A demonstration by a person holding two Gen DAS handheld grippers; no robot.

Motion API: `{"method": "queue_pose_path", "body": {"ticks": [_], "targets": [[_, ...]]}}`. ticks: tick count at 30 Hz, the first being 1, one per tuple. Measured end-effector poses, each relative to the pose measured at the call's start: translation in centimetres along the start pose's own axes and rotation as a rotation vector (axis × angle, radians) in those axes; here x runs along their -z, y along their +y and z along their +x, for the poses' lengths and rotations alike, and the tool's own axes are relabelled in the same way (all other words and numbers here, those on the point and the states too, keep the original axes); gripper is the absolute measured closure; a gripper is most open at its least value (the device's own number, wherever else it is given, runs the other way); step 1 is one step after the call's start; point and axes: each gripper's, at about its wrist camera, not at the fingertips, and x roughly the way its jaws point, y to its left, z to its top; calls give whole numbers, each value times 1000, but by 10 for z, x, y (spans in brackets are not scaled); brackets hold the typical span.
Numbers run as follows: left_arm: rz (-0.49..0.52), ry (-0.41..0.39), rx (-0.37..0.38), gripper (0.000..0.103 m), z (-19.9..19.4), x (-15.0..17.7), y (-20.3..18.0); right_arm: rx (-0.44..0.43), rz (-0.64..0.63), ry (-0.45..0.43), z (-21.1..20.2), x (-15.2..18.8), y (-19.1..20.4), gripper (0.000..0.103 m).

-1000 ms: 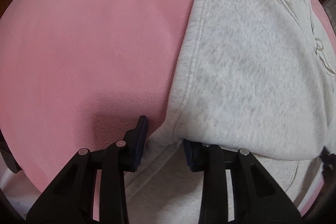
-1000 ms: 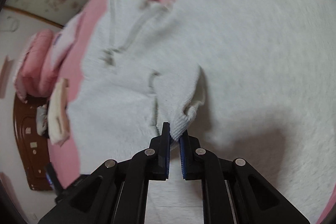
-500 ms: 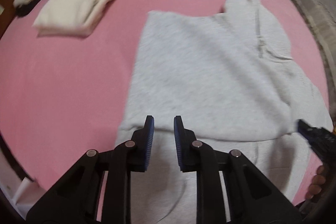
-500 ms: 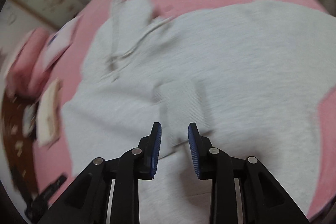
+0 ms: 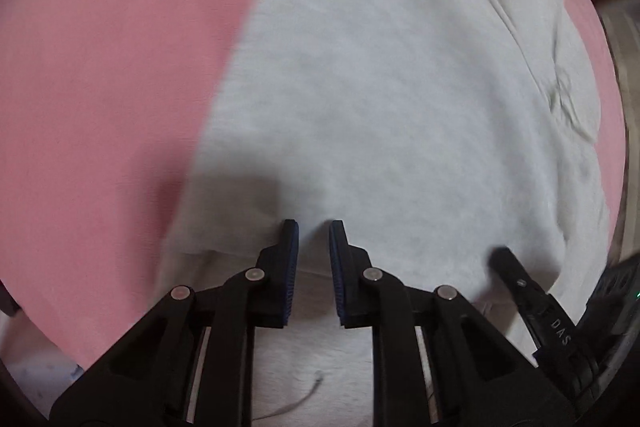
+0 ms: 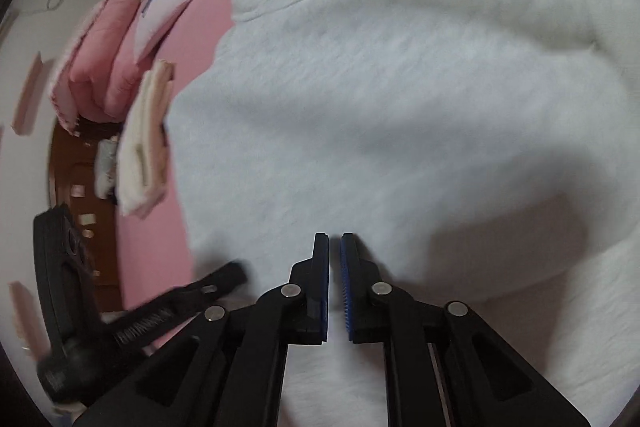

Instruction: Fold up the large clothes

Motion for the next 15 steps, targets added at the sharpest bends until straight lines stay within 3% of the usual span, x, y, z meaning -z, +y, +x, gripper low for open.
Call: {"method": "queue_pose_path", "body": {"ticks": [2, 4, 6, 7, 9, 12, 15], "targets": [[-41, -16, 6, 90, -4, -3, 20, 49, 17, -65, -13, -19, -30, 102], [-50, -6, 20, 93, -3, -5, 32, 158, 57, -154, -44, -27, -62, 102], [-53, 2, 25, 93, -1, -7, 38, 107, 120, -183, -62, -29, -86, 103], [-48, 8, 9, 93, 0, -8, 38, 134, 145, -196, -68, -26, -93, 103], [-30, 25, -31, 93, 1, -10, 31, 342, 131, -225, -72, -24, -96, 103], [35, 2, -81, 92, -11, -15, 8, 263, 229, -277, -86, -15, -99, 103], [174, -82, -40, 92, -30, -15, -20, 110, 170, -308, -80, -13, -67, 103]]}}
